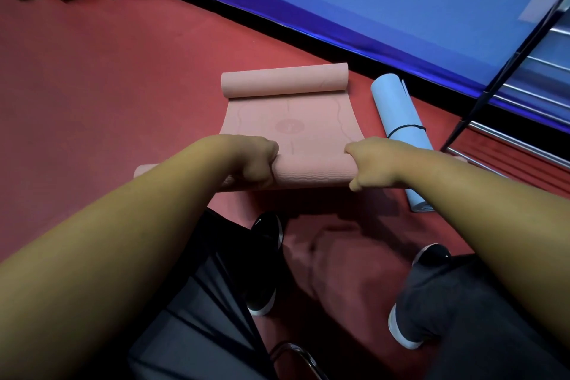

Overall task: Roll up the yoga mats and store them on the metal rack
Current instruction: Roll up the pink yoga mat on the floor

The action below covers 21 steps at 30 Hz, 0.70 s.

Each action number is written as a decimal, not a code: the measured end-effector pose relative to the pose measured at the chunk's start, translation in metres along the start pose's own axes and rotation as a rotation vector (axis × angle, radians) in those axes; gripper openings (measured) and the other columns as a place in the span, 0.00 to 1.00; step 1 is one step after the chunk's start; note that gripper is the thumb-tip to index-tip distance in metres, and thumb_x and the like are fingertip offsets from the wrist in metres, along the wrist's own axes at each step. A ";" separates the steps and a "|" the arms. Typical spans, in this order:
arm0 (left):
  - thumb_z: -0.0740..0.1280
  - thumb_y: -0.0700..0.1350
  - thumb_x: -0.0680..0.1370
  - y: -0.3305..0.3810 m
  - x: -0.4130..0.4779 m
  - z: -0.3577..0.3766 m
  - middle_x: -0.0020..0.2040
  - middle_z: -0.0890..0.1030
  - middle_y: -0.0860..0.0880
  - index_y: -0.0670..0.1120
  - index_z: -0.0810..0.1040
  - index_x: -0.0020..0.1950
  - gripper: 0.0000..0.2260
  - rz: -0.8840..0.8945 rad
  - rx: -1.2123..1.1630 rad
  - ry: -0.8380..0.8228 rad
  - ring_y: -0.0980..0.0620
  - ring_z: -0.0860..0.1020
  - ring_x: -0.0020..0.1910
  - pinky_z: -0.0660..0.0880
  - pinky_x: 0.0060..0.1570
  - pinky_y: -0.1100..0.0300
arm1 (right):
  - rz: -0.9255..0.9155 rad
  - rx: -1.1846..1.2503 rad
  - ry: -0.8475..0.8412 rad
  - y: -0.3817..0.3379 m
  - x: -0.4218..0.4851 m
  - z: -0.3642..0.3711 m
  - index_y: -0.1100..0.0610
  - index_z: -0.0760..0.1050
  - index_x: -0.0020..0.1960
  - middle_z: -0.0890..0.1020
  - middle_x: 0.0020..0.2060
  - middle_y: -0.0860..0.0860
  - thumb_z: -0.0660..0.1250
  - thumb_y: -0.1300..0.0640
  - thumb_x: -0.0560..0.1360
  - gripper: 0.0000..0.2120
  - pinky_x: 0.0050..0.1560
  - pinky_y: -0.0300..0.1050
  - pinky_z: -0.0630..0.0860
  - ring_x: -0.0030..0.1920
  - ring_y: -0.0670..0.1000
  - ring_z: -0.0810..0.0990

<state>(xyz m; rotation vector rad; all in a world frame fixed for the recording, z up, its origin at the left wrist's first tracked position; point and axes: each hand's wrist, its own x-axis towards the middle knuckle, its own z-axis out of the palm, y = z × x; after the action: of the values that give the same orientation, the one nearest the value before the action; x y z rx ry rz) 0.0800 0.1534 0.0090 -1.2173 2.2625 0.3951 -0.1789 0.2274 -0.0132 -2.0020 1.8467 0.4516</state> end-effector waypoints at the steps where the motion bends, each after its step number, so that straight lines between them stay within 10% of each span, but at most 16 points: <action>1: 0.76 0.47 0.71 0.000 0.000 0.000 0.54 0.82 0.44 0.46 0.76 0.55 0.17 0.007 -0.003 -0.006 0.41 0.81 0.51 0.83 0.54 0.47 | -0.003 0.023 -0.030 0.000 -0.001 -0.001 0.55 0.74 0.66 0.81 0.58 0.54 0.77 0.43 0.70 0.29 0.57 0.56 0.82 0.54 0.59 0.80; 4: 0.77 0.49 0.71 -0.001 -0.001 0.000 0.55 0.79 0.45 0.48 0.76 0.54 0.16 0.056 0.003 0.066 0.42 0.79 0.50 0.81 0.52 0.48 | -0.006 0.090 -0.076 0.000 0.001 0.001 0.57 0.75 0.69 0.80 0.62 0.55 0.76 0.46 0.72 0.30 0.58 0.53 0.81 0.56 0.58 0.79; 8: 0.84 0.60 0.64 0.011 0.003 0.012 0.62 0.79 0.44 0.45 0.70 0.64 0.39 0.055 0.162 0.143 0.39 0.81 0.58 0.77 0.52 0.50 | -0.041 0.149 -0.111 -0.001 0.001 -0.001 0.52 0.73 0.65 0.79 0.54 0.52 0.76 0.49 0.71 0.25 0.46 0.45 0.74 0.51 0.55 0.78; 11: 0.81 0.58 0.70 0.022 0.005 0.019 0.60 0.81 0.44 0.47 0.66 0.57 0.31 0.034 0.140 0.187 0.39 0.81 0.55 0.72 0.46 0.52 | -0.015 0.210 -0.148 0.004 0.000 -0.002 0.48 0.68 0.58 0.86 0.40 0.52 0.76 0.53 0.71 0.22 0.31 0.41 0.74 0.35 0.53 0.83; 16: 0.75 0.48 0.74 0.013 0.011 0.013 0.57 0.81 0.41 0.46 0.70 0.54 0.17 0.045 -0.009 0.114 0.42 0.77 0.47 0.76 0.46 0.54 | -0.084 -0.013 0.011 -0.001 0.002 0.004 0.52 0.68 0.72 0.80 0.65 0.54 0.77 0.39 0.70 0.37 0.58 0.53 0.79 0.60 0.58 0.80; 21: 0.78 0.47 0.69 0.013 0.007 0.002 0.60 0.78 0.43 0.44 0.69 0.66 0.30 -0.001 -0.106 -0.045 0.41 0.79 0.55 0.81 0.55 0.49 | -0.102 -0.073 0.085 -0.011 0.002 0.010 0.50 0.68 0.64 0.81 0.61 0.53 0.77 0.41 0.72 0.29 0.51 0.52 0.77 0.56 0.59 0.80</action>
<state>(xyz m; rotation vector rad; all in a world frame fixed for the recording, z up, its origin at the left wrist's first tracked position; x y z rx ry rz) 0.0673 0.1569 0.0033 -1.2495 2.2271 0.5429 -0.1676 0.2306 -0.0221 -2.1842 1.7906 0.4163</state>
